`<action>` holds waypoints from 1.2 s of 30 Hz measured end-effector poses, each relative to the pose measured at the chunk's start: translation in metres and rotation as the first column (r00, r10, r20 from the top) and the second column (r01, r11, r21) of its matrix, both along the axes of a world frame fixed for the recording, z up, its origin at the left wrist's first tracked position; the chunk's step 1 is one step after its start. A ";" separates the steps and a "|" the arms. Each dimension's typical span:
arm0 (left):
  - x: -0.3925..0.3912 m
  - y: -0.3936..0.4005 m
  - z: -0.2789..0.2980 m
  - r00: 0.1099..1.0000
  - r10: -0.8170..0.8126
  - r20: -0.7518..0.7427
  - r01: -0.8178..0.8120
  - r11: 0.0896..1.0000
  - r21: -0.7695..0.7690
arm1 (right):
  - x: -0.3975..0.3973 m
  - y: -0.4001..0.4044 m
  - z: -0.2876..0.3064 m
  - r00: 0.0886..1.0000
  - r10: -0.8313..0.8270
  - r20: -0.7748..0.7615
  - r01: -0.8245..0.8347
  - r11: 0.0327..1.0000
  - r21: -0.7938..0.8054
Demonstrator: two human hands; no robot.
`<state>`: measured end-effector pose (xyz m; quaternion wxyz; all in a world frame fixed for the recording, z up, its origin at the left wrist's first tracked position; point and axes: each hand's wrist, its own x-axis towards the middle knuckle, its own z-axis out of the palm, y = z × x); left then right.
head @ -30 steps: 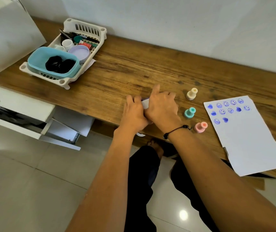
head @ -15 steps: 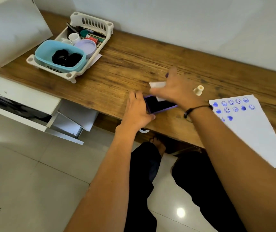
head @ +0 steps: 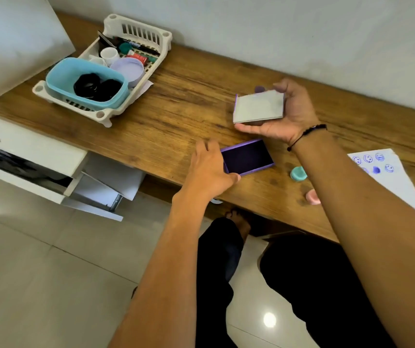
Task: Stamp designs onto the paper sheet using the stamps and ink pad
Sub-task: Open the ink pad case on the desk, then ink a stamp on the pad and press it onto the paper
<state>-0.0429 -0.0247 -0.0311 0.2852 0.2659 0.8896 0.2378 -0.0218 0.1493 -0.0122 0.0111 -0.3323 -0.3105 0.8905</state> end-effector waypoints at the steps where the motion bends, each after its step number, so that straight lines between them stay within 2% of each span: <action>1: 0.001 0.000 0.000 1.000 0.000 -0.002 0.000 1.000 0.003 | -0.004 0.000 0.000 0.998 -0.030 0.060 0.029 0.999 0.017; 3: 0.003 0.000 0.001 1.000 0.000 -0.003 0.000 1.000 0.007 | -0.012 0.000 0.001 0.976 -0.057 0.211 0.031 0.992 0.123; 6: 0.004 0.001 0.002 1.000 -0.010 0.001 0.010 1.000 0.002 | -0.024 -0.003 0.000 0.908 -0.050 0.416 -0.134 0.906 0.401; 9: 0.004 0.002 0.003 1.000 -0.014 -0.009 0.014 1.000 -0.011 | -0.030 -0.012 0.003 0.863 -0.048 0.502 -0.309 0.737 0.602; 11: 0.004 0.003 0.003 1.000 -0.018 -0.014 0.018 1.000 -0.018 | -0.031 -0.013 0.003 0.814 -0.041 0.579 -0.457 0.571 0.682; 12: 0.005 0.003 0.003 1.000 -0.019 -0.014 0.019 1.000 -0.019 | -0.029 -0.015 0.005 0.779 -0.052 0.625 -0.537 0.459 0.708; 15: 0.006 0.003 0.004 1.000 -0.017 -0.022 0.017 1.000 -0.022 | -0.018 -0.017 0.019 0.708 -0.132 0.694 -0.700 -0.003 0.714; 16: 0.007 0.003 0.005 0.999 -0.017 -0.027 0.017 1.000 -0.022 | -0.012 -0.016 0.025 0.709 -0.155 0.688 -0.704 -0.111 0.701; 17: 0.008 0.003 0.005 0.999 -0.018 -0.032 0.017 1.000 -0.025 | -0.005 -0.014 0.032 0.711 -0.167 0.683 -0.703 -0.170 0.690; 21: 0.015 0.004 0.009 0.996 -0.011 -0.093 0.008 1.000 -0.023 | 0.040 -0.005 0.048 0.678 -0.178 0.713 -0.732 -0.254 0.632; 23: 0.021 0.007 0.013 0.989 -0.011 -0.148 0.014 1.000 0.020 | 0.066 -0.007 0.045 0.623 -0.152 0.767 -0.761 -0.345 0.550; 25: 0.027 0.011 0.017 0.981 0.018 -0.191 0.001 0.995 0.100 | 0.084 -0.012 0.037 0.532 -0.117 0.839 -0.793 -0.418 0.444; 28: 0.035 0.018 0.022 0.981 0.094 -0.171 -0.057 0.976 0.209 | 0.093 -0.015 0.021 0.469 -0.128 0.874 -0.807 -0.463 0.366; 30: 0.037 0.022 0.024 0.985 0.142 -0.094 -0.114 0.959 0.259 | 0.092 -0.017 0.013 0.500 -0.174 0.849 -0.798 -0.472 0.373; 32: 0.038 0.024 0.024 0.972 0.212 0.100 -0.234 0.916 0.327 | 0.091 -0.015 0.011 0.576 -0.154 0.803 -0.775 -0.415 0.477; 33: 0.038 0.025 0.026 0.940 0.237 0.245 -0.315 0.879 0.358 | 0.091 -0.014 0.013 0.640 -0.121 0.759 -0.743 -0.347 0.572; 34: 0.039 0.025 0.028 0.888 0.242 0.390 -0.394 0.839 0.376 | 0.091 -0.013 0.018 0.711 -0.066 0.700 -0.695 -0.217 0.686; 36: 0.039 0.024 0.032 0.775 0.208 0.597 -0.502 0.776 0.382 | 0.091 -0.015 0.030 0.851 0.067 0.522 -0.524 0.180 0.832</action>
